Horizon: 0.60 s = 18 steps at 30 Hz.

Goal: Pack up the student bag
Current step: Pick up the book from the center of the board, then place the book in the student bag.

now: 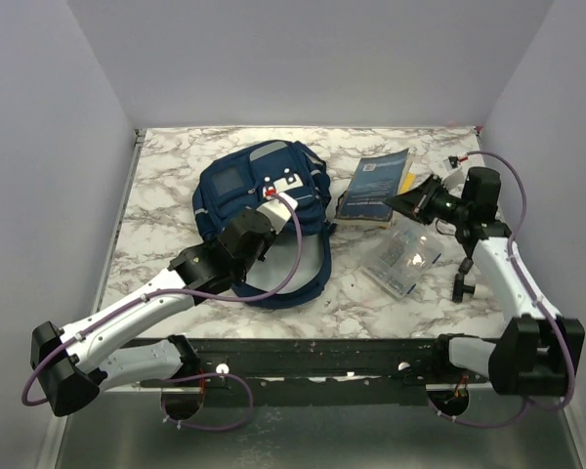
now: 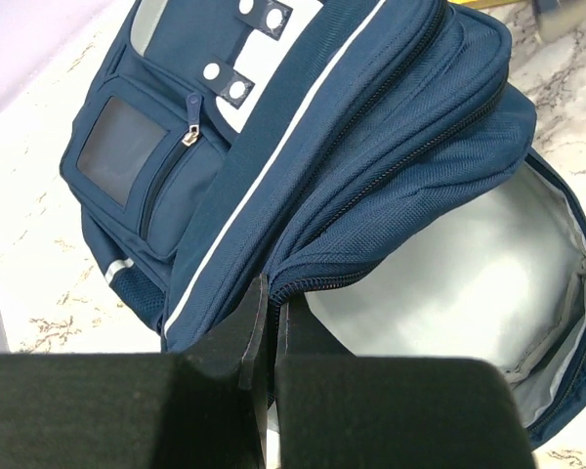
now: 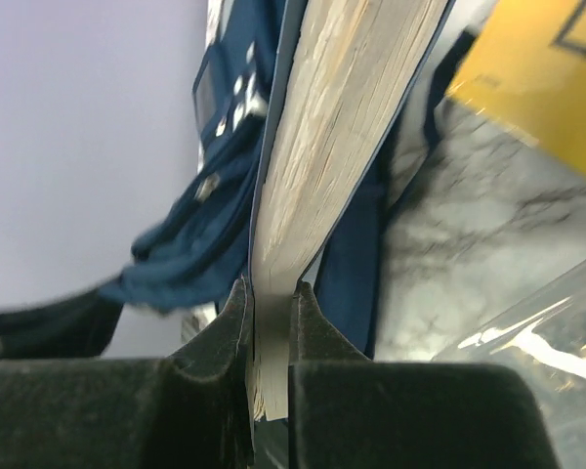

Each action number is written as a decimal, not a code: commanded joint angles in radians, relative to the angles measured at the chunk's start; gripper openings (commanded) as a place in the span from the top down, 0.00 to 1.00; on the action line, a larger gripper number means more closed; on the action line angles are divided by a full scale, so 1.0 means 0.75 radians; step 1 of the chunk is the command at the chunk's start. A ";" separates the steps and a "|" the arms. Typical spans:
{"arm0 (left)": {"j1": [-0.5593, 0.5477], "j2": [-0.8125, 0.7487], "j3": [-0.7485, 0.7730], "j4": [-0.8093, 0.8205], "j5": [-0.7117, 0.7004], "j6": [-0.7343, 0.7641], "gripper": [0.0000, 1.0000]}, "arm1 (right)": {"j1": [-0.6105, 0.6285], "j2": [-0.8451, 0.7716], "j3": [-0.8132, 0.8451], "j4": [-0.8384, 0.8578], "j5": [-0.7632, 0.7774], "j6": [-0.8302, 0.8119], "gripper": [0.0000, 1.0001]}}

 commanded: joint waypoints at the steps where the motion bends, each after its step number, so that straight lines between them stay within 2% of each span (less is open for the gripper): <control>1: 0.052 -0.029 0.066 -0.015 -0.056 -0.070 1.00 | 0.111 -0.295 -0.022 -0.365 0.028 -0.173 1.00; 6: 0.063 -0.036 0.072 -0.014 0.054 -0.089 1.00 | 0.141 -0.507 -0.076 -0.739 -0.095 -0.282 1.00; 10: 0.066 -0.029 0.083 -0.014 0.142 -0.108 1.00 | 0.202 -0.627 -0.101 -0.917 -0.185 -0.318 1.00; 18: 0.066 -0.055 0.083 0.005 0.240 -0.123 1.00 | 0.383 -0.727 -0.241 -0.780 -0.360 -0.111 1.00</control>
